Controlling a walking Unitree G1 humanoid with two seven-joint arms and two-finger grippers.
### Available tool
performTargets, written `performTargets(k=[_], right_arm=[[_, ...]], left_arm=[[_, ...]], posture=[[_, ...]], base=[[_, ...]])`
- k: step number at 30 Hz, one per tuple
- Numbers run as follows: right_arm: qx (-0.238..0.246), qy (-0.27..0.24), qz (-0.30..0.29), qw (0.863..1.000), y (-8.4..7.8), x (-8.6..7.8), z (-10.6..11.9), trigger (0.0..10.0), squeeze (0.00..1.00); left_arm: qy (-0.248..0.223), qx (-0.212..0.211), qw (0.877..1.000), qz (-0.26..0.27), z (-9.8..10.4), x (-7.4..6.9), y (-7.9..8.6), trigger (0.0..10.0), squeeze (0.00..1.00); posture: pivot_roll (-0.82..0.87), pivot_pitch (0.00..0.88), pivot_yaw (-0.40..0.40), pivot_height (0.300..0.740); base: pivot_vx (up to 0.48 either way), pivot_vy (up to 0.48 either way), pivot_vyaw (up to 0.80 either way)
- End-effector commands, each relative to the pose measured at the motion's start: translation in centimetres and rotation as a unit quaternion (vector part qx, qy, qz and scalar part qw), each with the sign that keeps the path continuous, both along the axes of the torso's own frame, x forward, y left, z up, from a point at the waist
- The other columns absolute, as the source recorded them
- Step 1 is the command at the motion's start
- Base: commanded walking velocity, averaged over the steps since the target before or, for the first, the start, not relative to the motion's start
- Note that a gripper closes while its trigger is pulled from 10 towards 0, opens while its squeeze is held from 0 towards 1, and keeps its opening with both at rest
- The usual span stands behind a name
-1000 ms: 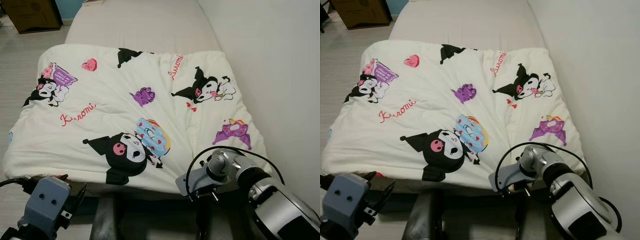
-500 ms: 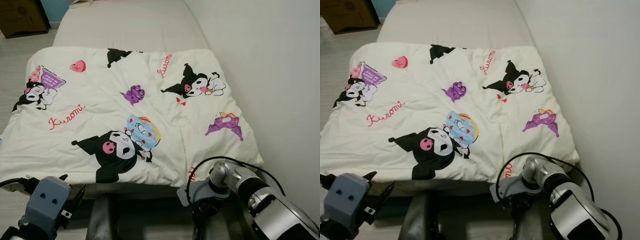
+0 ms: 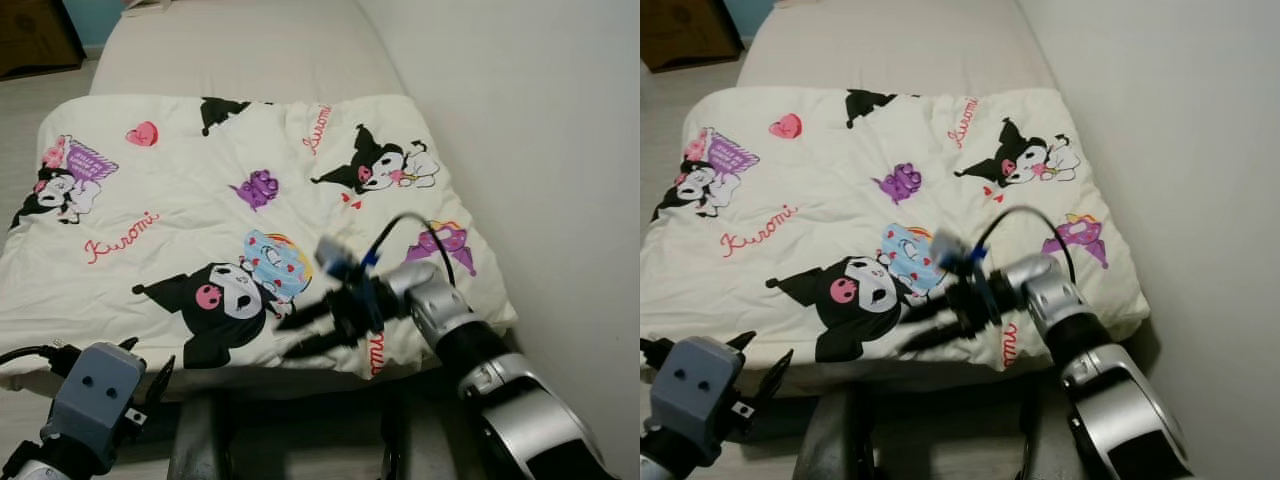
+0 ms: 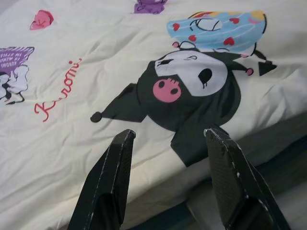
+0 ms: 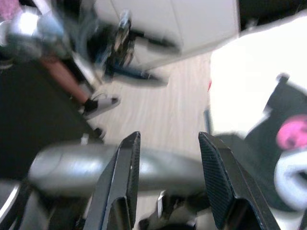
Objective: Clean up the room
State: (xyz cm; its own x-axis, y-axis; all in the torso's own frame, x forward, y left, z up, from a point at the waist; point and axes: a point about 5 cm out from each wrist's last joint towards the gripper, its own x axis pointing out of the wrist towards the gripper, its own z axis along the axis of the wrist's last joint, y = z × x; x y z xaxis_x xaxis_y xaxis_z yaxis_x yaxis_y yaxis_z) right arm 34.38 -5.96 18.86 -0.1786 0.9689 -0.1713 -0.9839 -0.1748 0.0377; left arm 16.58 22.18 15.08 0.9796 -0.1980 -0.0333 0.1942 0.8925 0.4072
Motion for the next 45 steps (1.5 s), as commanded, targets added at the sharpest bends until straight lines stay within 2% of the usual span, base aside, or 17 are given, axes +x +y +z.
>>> performTargets(k=[1,6,11,12,15,16,18,19,22,23,26,27,29,32,34,41,45], right_arm=[[-0.006,-0.003,-0.046,0.999,-0.2,0.4,-1.1,10.0,0.00],[-0.074,-0.117,-0.149,0.979,0.3,1.5,-2.7,10.0,0.00],[-0.186,-0.241,-0.239,0.922,-0.6,2.1,-5.1,10.0,0.00],[-0.224,-0.286,-0.271,0.892,-1.3,2.3,-6.1,10.0,0.00],[-0.224,-0.286,-0.271,0.892,-1.3,2.3,-6.1,10.0,0.00],[-0.261,-0.324,-0.302,0.858,-2.2,2.4,-6.9,10.0,0.00],[-0.261,-0.324,-0.302,0.858,-2.2,2.4,-6.9,10.0,0.00],[-0.296,-0.345,-0.347,0.820,-3.6,2.9,-7.4,10.0,0.00],[-0.296,-0.345,-0.347,0.820,-3.6,2.9,-7.4,10.0,0.00],[-0.322,-0.348,-0.393,0.788,-5.2,3.3,-7.6,10.0,0.00],[-0.322,-0.348,-0.393,0.788,-5.2,3.3,-7.6,10.0,0.00],[-0.349,-0.357,-0.438,0.747,-7.1,3.8,-7.5,10.0,0.00],[-0.349,-0.357,-0.438,0.747,-7.1,3.8,-7.5,10.0,0.00],[-0.394,-0.384,-0.488,0.678,-10.7,4.2,-7.1,10.0,0.00],[-0.394,-0.384,-0.488,0.678,-10.7,4.2,-7.1,10.0,0.00],[-0.428,-0.421,-0.546,0.584,-15.8,4.5,-5.2,10.0,0.00],[-0.469,-0.423,-0.526,0.569,-17.8,4.1,-5.2,10.0,0.00]], left_arm=[[0.019,0.014,1.000,0.005,-0.7,-0.2,0.4,10.0,0.00],[0.021,0.037,0.999,0.007,-1.2,0.2,0.7,10.0,0.00],[0.042,0.072,0.996,0.024,-2.5,1.2,1.5,10.0,0.00],[0.048,0.088,0.995,0.025,-3.0,1.7,1.8,10.0,0.00],[0.048,0.088,0.995,0.025,-3.0,1.7,1.8,10.0,0.00],[0.051,0.096,0.994,0.024,-3.3,2.0,1.9,10.0,0.00],[0.051,0.096,0.994,0.024,-3.3,2.0,1.9,10.0,0.00],[0.053,0.098,0.994,0.020,-3.4,2.0,1.8,10.0,0.00],[0.053,0.098,0.994,0.020,-3.4,2.0,1.8,10.0,0.00],[0.053,0.098,0.994,0.017,-3.4,1.9,1.8,10.0,0.00],[0.053,0.098,0.994,0.017,-3.4,1.9,1.8,10.0,0.00],[0.055,0.097,0.994,0.017,-3.4,1.8,1.8,10.0,0.00],[0.055,0.097,0.994,0.017,-3.4,1.8,1.8,10.0,0.00],[0.056,0.099,0.993,0.020,-3.4,1.7,2.1,10.0,0.00],[0.056,0.099,0.993,0.020,-3.4,1.7,2.1,10.0,0.00],[0.053,0.106,0.993,0.018,-3.5,1.5,2.6,10.0,0.00],[0.055,0.109,0.992,0.021,-3.5,1.4,2.9,10.0,0.00]], posture=[[0.18,0.266,-0.028,0.541],[0.17,0.261,-0.030,0.541],[0.16,0.264,-0.044,0.541],[0.16,0.262,-0.043,0.541],[0.16,0.262,-0.043,0.541],[0.15,0.261,-0.038,0.541],[0.15,0.261,-0.038,0.541],[0.16,0.261,-0.038,0.541],[0.16,0.261,-0.038,0.541],[0.16,0.262,-0.040,0.541],[0.16,0.262,-0.040,0.541],[0.16,0.260,-0.039,0.541],[0.16,0.260,-0.039,0.541],[0.16,0.262,-0.038,0.541],[0.16,0.262,-0.038,0.541],[0.17,0.263,-0.039,0.541],[0.16,0.263,-0.038,0.541]], base=[[0.000,0.000,0.00],[0.000,0.000,0.00],[0.000,0.000,0.00],[0.000,0.000,0.00],[0.000,0.000,0.00],[0.000,0.000,0.00],[0.000,0.000,0.00],[0.000,0.000,0.00],[0.000,0.000,0.00],[0.000,0.000,0.00],[0.000,0.000,0.00],[0.000,0.000,0.00],[0.000,0.000,0.00],[0.000,0.000,0.00],[0.000,0.000,0.00],[0.000,0.000,0.00],[0.000,0.000,0.00]])
